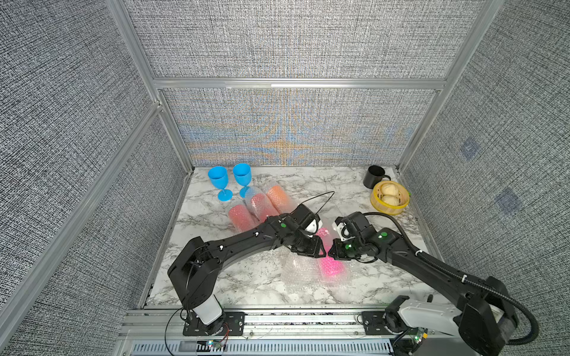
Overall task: Unpack wine glasses from bubble wrap
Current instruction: Unwrap the bubble wrap.
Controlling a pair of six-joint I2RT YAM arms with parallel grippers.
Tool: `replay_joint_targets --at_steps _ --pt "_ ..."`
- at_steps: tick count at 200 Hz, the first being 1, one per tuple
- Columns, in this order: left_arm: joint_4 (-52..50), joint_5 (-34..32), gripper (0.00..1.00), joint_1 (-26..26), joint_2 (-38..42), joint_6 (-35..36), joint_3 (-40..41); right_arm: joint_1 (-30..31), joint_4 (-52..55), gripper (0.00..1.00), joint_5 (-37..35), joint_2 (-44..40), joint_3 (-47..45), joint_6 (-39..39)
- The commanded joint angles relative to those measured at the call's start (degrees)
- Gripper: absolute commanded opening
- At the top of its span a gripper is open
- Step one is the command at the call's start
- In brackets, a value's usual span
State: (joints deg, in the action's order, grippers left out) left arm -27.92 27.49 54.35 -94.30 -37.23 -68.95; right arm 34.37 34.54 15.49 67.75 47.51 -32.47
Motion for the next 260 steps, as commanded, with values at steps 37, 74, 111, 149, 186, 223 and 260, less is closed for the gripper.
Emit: replay_joint_targets --at_steps 37,74,111,149,186,223,260 --pt "1.6 0.5 0.43 0.1 -1.4 -0.1 -0.4 -5.4 5.6 0.11 -6.0 -5.7 -2.0 1.2" --pt "1.8 0.2 0.43 0.1 -0.9 -0.2 -1.0 -8.7 6.5 0.10 -6.5 -4.6 -6.9 2.6" --pt "2.1 0.7 0.43 0.1 -1.5 -0.5 -1.7 -9.2 0.9 0.10 -2.7 -1.1 -10.3 2.4" --pt "2.1 0.5 0.43 0.1 -1.4 -0.6 -1.5 -8.9 -4.0 0.10 3.3 1.1 -10.1 1.9" --pt "1.5 -0.1 0.43 0.1 -1.3 -0.2 -1.0 -7.8 -4.9 0.10 5.1 -1.2 -10.0 1.3" --pt "0.9 0.1 0.43 0.1 -2.0 0.5 -0.7 -6.4 -6.8 0.11 6.0 -1.1 -11.1 0.3" --pt "1.5 1.3 0.42 0.1 -3.5 0.7 -0.7 -4.9 -6.7 0.10 5.5 -1.1 -10.2 -0.4"
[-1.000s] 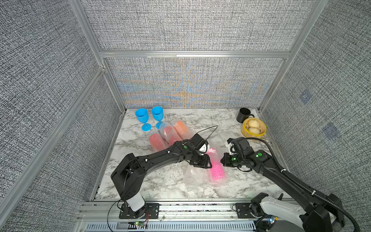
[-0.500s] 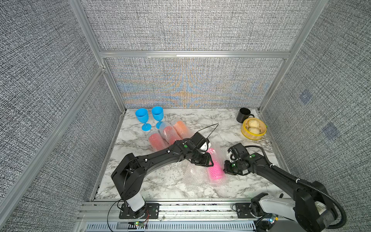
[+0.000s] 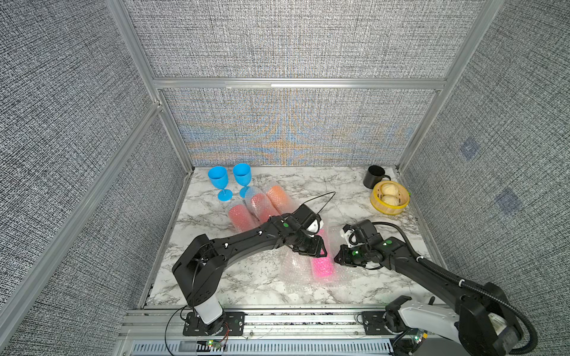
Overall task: Unpack wine glasses from bubble wrap
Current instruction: Unwrap the bubble wrap.
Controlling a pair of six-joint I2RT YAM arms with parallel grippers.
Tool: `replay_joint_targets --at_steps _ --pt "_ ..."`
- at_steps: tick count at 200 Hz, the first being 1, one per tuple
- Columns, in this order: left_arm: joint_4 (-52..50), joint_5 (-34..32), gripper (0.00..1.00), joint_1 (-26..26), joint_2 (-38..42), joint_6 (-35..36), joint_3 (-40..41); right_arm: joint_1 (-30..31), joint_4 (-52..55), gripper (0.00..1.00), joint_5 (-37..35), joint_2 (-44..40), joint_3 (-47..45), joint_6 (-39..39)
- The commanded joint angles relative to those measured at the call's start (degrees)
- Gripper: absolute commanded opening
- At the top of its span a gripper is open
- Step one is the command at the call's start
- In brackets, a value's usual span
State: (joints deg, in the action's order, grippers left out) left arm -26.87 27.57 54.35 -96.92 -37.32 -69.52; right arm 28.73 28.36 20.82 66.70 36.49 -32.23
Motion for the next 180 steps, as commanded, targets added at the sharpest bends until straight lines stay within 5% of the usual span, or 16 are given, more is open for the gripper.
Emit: replay_joint_targets --at_steps 1,40,119,150,180 --pt "0.4 1.2 0.42 0.1 -0.9 0.8 -0.1 0.8 -0.4 0.10 0.0 -0.1 0.8 -0.6" --pt "0.2 1.2 0.39 0.0 -3.2 1.7 1.0 0.9 2.1 0.14 -1.8 -0.5 3.2 -0.4" --pt "-0.8 0.6 0.37 -0.3 -4.7 2.5 0.6 2.6 4.3 0.50 -3.4 3.9 8.5 -0.1" --pt "-1.0 0.4 0.37 -0.5 -4.3 2.5 0.5 3.5 3.7 0.49 -3.9 5.9 8.8 0.1" --pt "-1.1 0.0 0.36 -0.9 -3.6 2.4 1.1 3.6 3.1 0.28 -4.7 6.2 7.8 0.1"
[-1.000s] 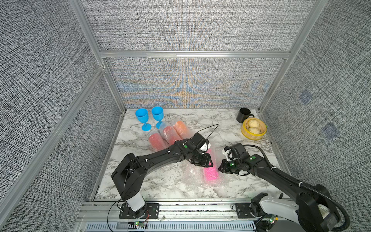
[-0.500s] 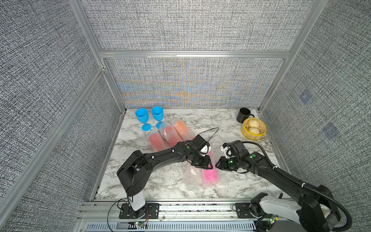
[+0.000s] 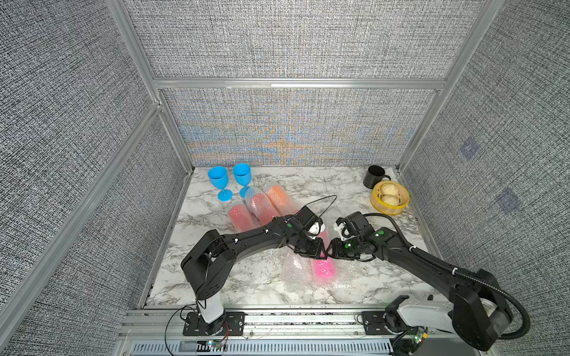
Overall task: Unpack wine glasses from bubble wrap
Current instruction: Unwrap the bubble wrap.
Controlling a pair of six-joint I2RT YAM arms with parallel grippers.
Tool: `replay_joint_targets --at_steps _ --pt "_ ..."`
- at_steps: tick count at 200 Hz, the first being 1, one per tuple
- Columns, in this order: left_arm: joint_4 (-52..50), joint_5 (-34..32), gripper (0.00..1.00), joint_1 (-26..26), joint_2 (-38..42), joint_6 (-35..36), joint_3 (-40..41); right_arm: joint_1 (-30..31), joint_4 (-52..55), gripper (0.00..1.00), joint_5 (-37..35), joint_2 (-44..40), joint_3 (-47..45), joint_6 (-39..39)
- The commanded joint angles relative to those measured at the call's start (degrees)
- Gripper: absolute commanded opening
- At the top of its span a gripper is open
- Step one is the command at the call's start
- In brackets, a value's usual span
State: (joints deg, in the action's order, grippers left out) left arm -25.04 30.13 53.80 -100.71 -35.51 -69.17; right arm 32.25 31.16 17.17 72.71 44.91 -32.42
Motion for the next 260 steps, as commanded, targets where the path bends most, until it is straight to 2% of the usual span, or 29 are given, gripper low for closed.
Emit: replay_joint_targets --at_steps 1,20,39,58,90,121,164,194,223,260 --pt "-2.9 -2.5 0.36 -0.4 0.3 0.5 0.8 0.1 0.3 0.27 -1.1 0.2 -0.7 0.3" --pt "-3.5 -3.1 0.36 -0.5 0.9 0.5 1.1 0.0 -0.7 0.11 -1.2 0.5 -1.3 0.1" --pt "-5.1 -4.0 0.36 -0.6 2.3 0.6 1.1 0.0 -1.4 0.00 -1.2 0.2 -1.4 -0.3" --pt "-6.9 -6.2 0.37 -1.0 4.9 0.3 1.4 0.1 -1.2 0.00 -1.4 -1.5 -0.8 -1.0" --pt "-12.9 -13.1 0.52 -1.3 6.2 -2.2 0.1 0.7 -0.4 0.00 -1.4 -3.1 0.7 -1.9" --pt "-11.8 -10.9 0.61 -1.3 3.8 -5.5 -0.7 2.9 -1.1 0.00 -3.3 -2.9 1.3 -3.6" --pt "-7.8 -6.0 0.61 -1.5 0.1 -9.0 -2.5 5.4 -4.4 0.00 -4.7 -2.2 0.3 -6.7" --pt "-4.1 -3.1 0.56 -2.0 0.7 -10.3 -1.9 6.4 -5.2 0.00 -5.2 -1.5 0.0 -7.3" --pt "-1.8 -3.0 0.55 -2.7 2.5 -11.4 0.0 6.7 -5.9 0.00 -4.8 -1.3 -0.4 -7.7" --pt "-2.2 -3.6 0.53 -2.9 -1.3 -10.5 -0.5 6.9 -7.3 0.00 -4.7 -1.3 -0.7 -8.6"
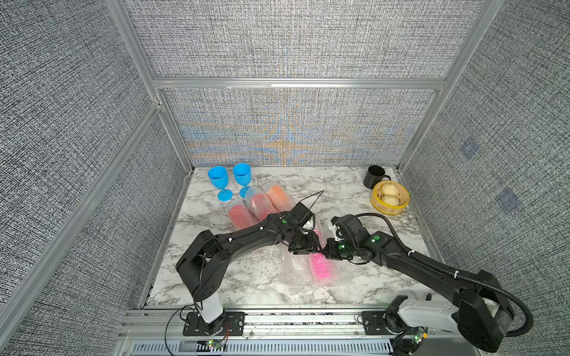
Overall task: Unpack wine glasses from bubble wrap
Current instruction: Unwrap the bubble wrap.
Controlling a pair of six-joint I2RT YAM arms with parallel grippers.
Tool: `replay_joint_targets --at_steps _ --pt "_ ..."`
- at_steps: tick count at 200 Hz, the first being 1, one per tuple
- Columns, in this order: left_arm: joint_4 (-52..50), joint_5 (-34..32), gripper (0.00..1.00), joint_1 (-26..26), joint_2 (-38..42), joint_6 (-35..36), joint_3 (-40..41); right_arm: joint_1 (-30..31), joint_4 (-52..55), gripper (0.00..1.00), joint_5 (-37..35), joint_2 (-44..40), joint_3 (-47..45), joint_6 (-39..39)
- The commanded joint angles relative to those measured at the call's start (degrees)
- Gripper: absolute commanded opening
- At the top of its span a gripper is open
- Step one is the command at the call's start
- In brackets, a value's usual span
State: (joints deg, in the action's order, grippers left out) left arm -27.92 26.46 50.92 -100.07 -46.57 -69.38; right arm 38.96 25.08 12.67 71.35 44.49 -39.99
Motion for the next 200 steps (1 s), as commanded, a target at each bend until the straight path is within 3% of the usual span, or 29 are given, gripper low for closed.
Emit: replay_joint_targets --at_steps 1,25,84,167,200 --pt "0.6 0.0 0.52 -0.1 -2.1 0.7 -0.4 0.2 -1.2 0.00 -0.2 0.1 -0.3 -1.0" --pt "-1.3 -1.1 0.46 -0.3 -4.9 2.4 -2.5 0.5 -2.2 0.00 0.0 0.6 -0.6 -1.5" --pt "-2.7 -1.7 0.00 -1.5 -5.0 4.0 -3.1 1.0 1.8 0.00 -4.8 2.4 0.6 2.0" --pt "-8.0 -4.4 0.00 -4.1 -4.3 6.3 -5.7 0.9 10.6 0.00 -17.2 2.9 2.1 6.9" --pt "-8.7 -4.2 0.00 -4.7 -3.9 6.7 -5.5 -0.2 9.3 0.00 -16.4 4.5 1.9 6.9"
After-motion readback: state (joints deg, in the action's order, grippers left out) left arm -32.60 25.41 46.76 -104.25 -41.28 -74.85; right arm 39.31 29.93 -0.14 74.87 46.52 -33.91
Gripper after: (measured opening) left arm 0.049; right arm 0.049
